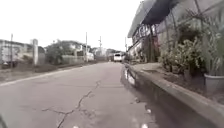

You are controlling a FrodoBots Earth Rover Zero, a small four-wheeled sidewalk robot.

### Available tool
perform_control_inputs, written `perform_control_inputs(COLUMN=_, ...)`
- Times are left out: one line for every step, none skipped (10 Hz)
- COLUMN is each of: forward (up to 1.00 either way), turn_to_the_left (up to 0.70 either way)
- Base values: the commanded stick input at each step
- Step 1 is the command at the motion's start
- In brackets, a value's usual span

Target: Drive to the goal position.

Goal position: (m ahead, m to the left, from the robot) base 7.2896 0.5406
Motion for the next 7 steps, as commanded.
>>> perform_control_inputs(forward=0.9, turn_to_the_left=0.0)
perform_control_inputs(forward=0.9, turn_to_the_left=0.0)
perform_control_inputs(forward=0.9, turn_to_the_left=0.0)
perform_control_inputs(forward=0.9, turn_to_the_left=0.0)
perform_control_inputs(forward=0.9, turn_to_the_left=0.0)
perform_control_inputs(forward=0.9, turn_to_the_left=0.0)
perform_control_inputs(forward=0.9, turn_to_the_left=0.0)
